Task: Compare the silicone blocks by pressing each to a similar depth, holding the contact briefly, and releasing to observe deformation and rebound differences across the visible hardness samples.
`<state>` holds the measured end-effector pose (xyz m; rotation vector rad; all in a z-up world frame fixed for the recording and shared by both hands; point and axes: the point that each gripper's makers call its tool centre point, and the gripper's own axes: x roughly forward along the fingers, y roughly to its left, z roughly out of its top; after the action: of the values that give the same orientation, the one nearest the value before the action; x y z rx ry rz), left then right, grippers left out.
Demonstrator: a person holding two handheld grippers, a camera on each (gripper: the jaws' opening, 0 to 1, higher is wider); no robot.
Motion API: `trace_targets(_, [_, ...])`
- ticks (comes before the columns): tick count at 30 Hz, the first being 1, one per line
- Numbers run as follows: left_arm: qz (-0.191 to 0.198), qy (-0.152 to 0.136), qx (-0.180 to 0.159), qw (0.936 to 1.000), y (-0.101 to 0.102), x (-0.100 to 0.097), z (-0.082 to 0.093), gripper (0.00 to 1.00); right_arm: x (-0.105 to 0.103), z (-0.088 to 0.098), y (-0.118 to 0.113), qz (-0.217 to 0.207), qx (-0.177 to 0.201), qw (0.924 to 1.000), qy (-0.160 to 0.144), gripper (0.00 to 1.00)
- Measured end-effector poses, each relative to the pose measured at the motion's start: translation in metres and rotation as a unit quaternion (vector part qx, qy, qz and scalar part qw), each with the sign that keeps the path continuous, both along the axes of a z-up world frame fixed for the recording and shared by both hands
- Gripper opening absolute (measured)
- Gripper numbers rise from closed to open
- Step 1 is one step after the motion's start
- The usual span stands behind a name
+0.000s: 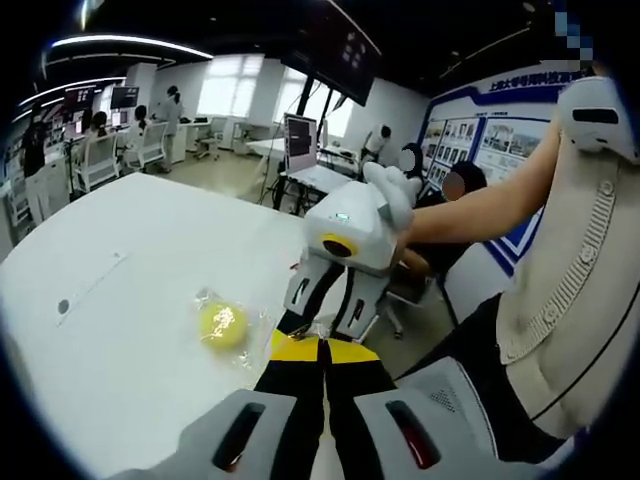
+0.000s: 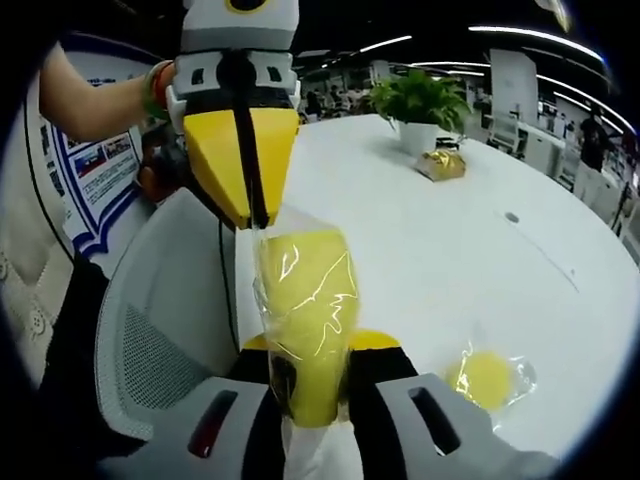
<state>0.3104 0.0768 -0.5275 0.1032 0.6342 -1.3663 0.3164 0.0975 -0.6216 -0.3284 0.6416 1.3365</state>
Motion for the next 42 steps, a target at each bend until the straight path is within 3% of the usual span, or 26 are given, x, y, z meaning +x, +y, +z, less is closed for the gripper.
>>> trace_targets(30, [-0.001, 0.007, 0.001, 1.0, -0.002, -0.004, -0.001, 0.0, -0.009, -0.004, -0.003, 0.012, -0.004, 0.9999, 0.006, 0.25])
trace_targets(40, [0.009, 0.022, 0.002, 0.9997, -0.001, -0.004, -0.002, 0.0, -0.007, -0.003, -0.008, -0.006, 0.002, 0.9999, 0.008, 0.34])
trace_targets(42, [0.009, 0.025, 0.002, 0.9997, -0.001, -0.004, -0.003, 0.0, -0.008, 0.0, -0.014, -0.021, 0.009, 0.9995, 0.021, 0.36])
